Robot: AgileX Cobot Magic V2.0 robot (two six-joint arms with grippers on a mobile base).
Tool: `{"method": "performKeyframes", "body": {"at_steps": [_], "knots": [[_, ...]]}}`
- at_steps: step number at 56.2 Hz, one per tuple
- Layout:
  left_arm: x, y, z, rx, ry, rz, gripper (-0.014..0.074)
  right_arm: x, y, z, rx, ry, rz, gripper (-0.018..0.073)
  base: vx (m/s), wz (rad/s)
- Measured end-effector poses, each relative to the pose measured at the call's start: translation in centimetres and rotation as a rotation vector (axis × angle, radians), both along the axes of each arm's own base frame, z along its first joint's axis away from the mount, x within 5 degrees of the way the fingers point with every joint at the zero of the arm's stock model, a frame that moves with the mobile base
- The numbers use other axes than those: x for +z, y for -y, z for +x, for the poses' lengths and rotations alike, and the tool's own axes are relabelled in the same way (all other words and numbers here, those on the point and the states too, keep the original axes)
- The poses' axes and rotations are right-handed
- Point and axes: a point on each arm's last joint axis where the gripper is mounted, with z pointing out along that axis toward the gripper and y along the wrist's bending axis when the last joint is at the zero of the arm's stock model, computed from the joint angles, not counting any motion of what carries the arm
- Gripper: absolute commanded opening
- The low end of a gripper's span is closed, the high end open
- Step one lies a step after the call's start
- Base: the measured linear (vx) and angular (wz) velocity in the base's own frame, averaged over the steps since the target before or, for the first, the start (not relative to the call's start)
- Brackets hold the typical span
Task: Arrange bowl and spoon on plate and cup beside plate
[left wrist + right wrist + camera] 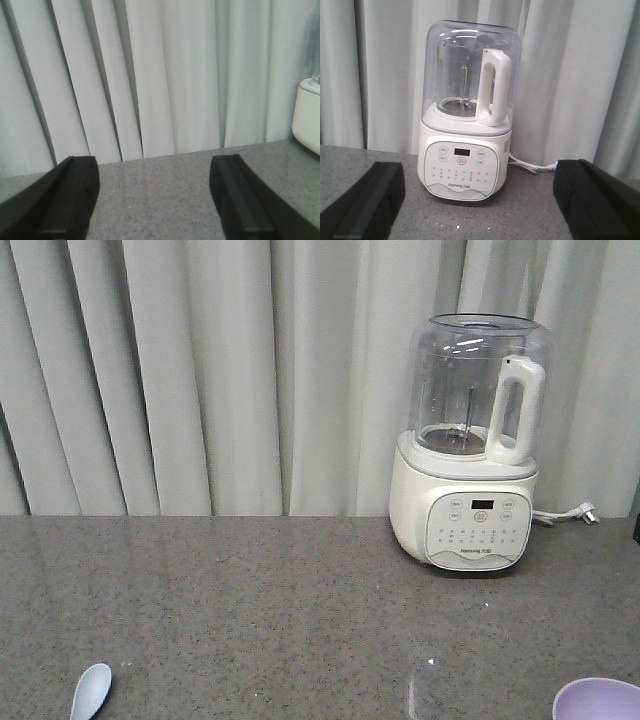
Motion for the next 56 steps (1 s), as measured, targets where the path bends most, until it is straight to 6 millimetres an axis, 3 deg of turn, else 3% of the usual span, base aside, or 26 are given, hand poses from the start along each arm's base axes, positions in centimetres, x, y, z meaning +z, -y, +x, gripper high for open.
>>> {"method": "performKeyframes", "body": {"at_steps": [9, 22, 34, 46, 56], "knots": [[-1.2, 0.3, 1.7, 0.006, -0.228, -0.056, 0.0586, 0.0, 0.0, 0.0, 0.000, -0.002, 0.011, 0.0612, 0.00, 0.00], [-1.6, 1.1, 7.1, 0.013, -0.631, -0.011, 0.0586, -0.2, 0.0, 0.2, 0.001, -0.013, 0.043, 0.0594, 0.00, 0.00], [-7.5, 1.8, 10.9, 0.014, -0.996, 0.028, 0.0586, -0.4, 0.0, 0.3, 0.000, -0.031, 0.043, 0.0594, 0.00, 0.00], [-11.8, 3.6, 13.0, -0.023, -1.139, 0.052, 0.0586, -0.4, 0.0, 0.3, 0.000, -0.040, 0.042, 0.0594, 0.00, 0.00], [-14.4, 3.8, 14.2, -0.017, -1.214, 0.064, 0.0586, -0.6, 0.0, 0.3, 0.000, -0.054, 0.042, 0.0594, 0.00, 0.00]]}}
